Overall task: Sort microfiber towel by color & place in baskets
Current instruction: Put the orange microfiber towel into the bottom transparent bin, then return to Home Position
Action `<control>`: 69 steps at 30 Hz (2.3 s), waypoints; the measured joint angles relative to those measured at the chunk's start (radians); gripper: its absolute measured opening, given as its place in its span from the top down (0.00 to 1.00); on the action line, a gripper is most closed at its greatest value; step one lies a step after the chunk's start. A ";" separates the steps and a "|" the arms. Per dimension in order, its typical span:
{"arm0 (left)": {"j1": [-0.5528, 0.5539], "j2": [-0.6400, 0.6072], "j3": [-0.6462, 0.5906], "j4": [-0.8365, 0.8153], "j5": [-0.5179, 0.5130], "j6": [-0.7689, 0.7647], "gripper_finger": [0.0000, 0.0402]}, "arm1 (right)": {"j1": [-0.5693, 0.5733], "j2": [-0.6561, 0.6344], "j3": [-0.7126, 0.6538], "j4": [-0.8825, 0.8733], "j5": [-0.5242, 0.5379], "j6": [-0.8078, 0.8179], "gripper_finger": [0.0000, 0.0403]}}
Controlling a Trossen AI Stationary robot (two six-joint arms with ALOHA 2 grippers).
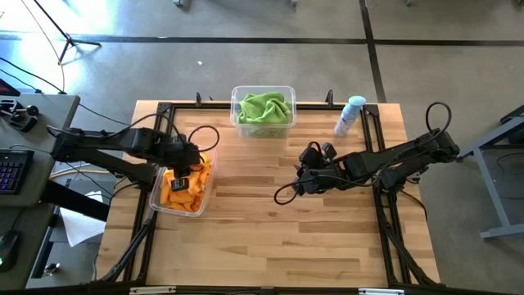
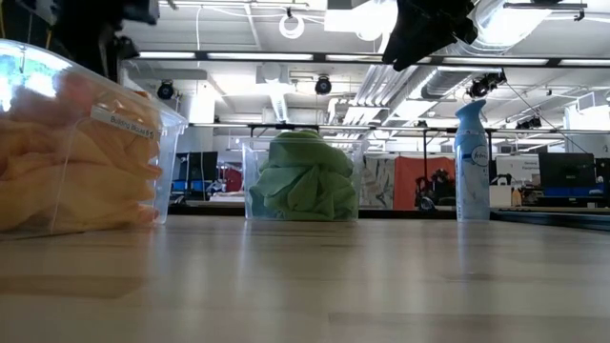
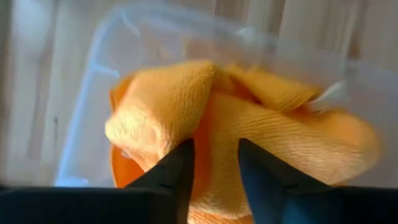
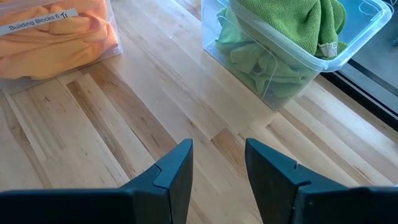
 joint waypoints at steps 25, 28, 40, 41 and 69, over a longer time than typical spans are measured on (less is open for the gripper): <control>0.000 0.000 0.056 -0.140 0.086 -0.117 0.52 | 0.000 0.000 0.000 0.000 0.002 0.001 0.65; 0.000 -0.003 0.117 -0.164 0.084 -0.123 0.52 | 0.000 0.000 0.000 0.000 -0.002 -0.012 0.65; -0.026 -0.127 -0.031 0.485 0.023 -0.066 0.61 | 0.000 0.000 0.000 -0.005 0.023 -0.018 0.65; -0.028 -0.146 -0.067 0.565 0.024 -0.055 0.64 | 0.000 0.000 0.000 -0.006 0.023 -0.018 0.65; -0.031 -0.848 -0.935 1.686 0.116 0.128 1.00 | 0.000 0.000 0.000 -0.026 0.023 -0.027 0.65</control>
